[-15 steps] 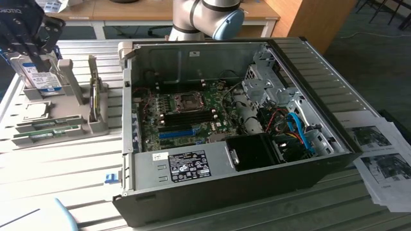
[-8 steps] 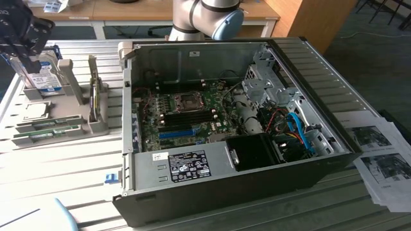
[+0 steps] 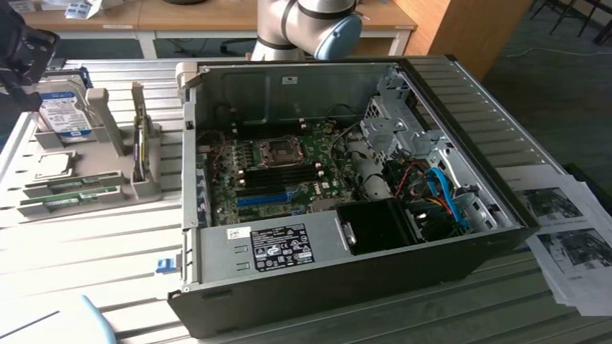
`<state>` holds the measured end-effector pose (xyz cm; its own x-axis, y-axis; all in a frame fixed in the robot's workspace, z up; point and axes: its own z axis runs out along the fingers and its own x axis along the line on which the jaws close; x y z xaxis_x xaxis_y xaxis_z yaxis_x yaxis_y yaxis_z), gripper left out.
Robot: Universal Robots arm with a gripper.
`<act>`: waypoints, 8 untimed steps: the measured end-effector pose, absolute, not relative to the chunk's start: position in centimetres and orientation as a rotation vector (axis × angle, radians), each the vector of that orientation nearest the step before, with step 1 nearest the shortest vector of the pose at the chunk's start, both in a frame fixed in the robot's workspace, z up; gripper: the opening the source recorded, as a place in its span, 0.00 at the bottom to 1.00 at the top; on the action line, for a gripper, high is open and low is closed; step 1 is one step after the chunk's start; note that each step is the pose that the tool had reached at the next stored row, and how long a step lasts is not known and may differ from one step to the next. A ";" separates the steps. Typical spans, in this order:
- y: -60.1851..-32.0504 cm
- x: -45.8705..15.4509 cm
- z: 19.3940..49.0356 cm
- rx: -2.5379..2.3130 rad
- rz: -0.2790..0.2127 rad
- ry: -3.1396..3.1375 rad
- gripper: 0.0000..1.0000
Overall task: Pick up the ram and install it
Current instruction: 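Reach for the ram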
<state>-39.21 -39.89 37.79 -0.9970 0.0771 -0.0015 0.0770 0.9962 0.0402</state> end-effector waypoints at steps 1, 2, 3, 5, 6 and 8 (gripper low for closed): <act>-39.9 -39.5 37.8 0.121 0.063 3.136 0.09; -39.9 -39.8 37.7 0.121 0.063 3.137 0.09; -39.9 -40.0 37.7 0.121 0.063 3.137 0.09; -39.9 -40.6 37.7 0.121 0.063 3.138 0.09; -39.9 -40.9 37.6 0.122 0.063 3.139 0.09; -39.9 -41.2 37.6 0.122 0.063 3.140 0.09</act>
